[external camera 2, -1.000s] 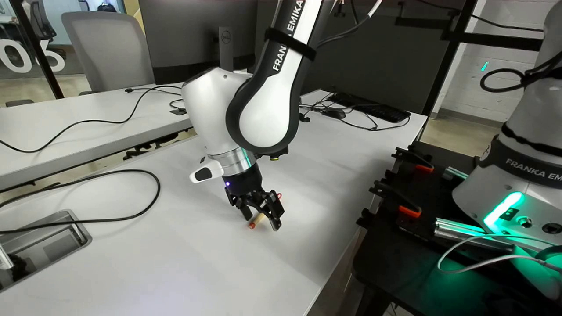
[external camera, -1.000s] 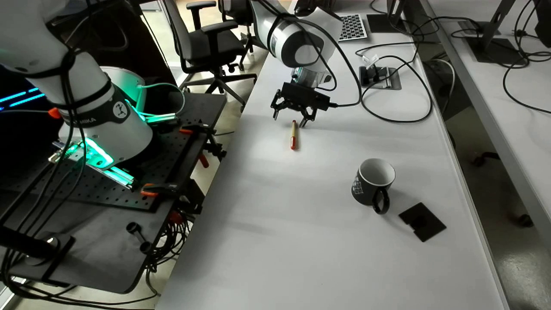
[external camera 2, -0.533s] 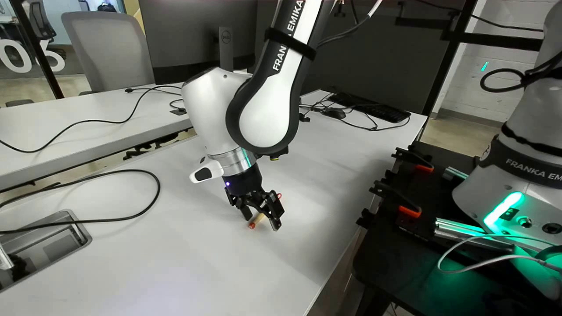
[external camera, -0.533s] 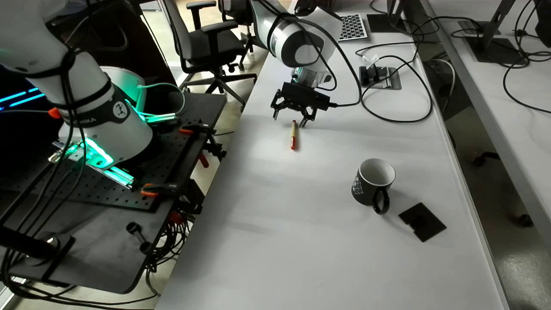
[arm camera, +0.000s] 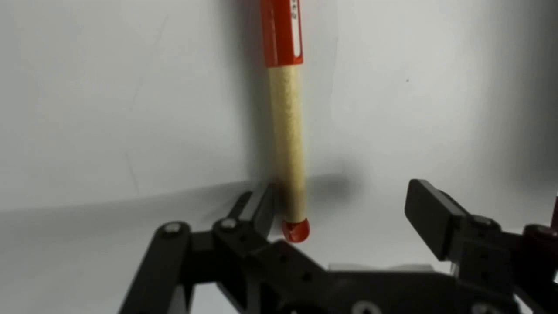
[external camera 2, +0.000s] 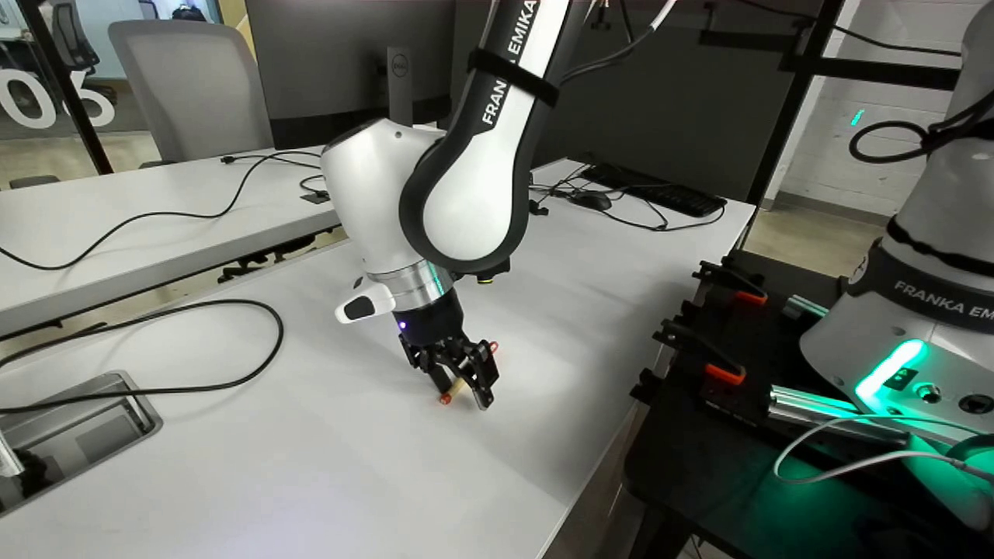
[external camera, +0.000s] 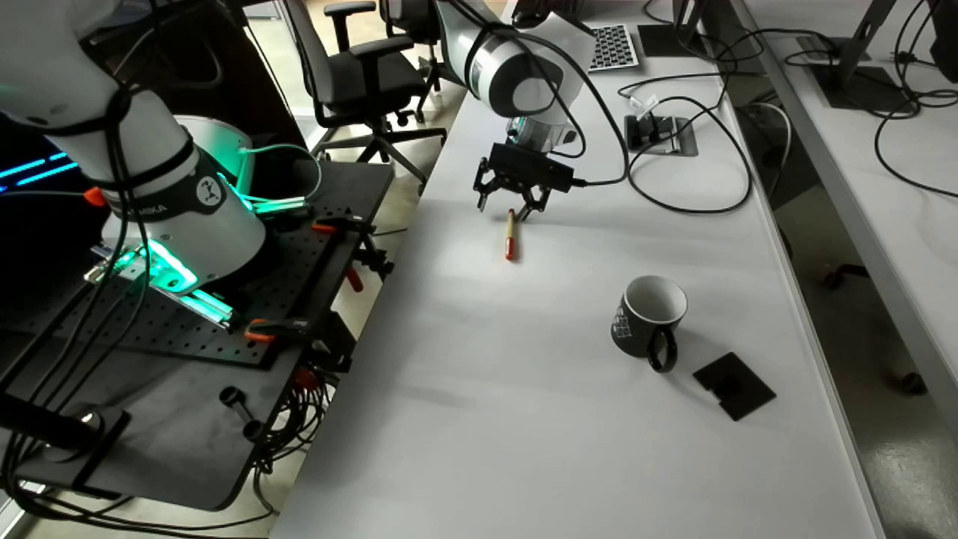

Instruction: Pick up the pen and put it in the cup

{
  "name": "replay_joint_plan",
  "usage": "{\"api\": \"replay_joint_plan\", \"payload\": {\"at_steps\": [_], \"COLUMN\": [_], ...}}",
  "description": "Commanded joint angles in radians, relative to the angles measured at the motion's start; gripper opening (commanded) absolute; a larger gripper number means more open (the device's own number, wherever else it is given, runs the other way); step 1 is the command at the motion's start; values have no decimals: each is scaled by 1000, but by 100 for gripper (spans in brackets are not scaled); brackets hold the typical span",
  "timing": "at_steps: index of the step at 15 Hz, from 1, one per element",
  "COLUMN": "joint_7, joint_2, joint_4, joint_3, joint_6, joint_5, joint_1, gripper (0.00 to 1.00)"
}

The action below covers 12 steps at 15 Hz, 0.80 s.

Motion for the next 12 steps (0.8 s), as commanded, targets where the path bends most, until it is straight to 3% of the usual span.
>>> {"api": "replay_joint_plan", "payload": {"at_steps": [1, 8, 12], "joint_7": [-5, -6, -5], "joint_2": [8, 6, -1], "joint_4": [6, 2, -3], "joint_3": [6, 9, 11], "joint_6": [2, 13, 23], "joint_5": [-5, -3, -1], "joint_1": [-9, -13, -18], "gripper": [49, 0, 3]}}
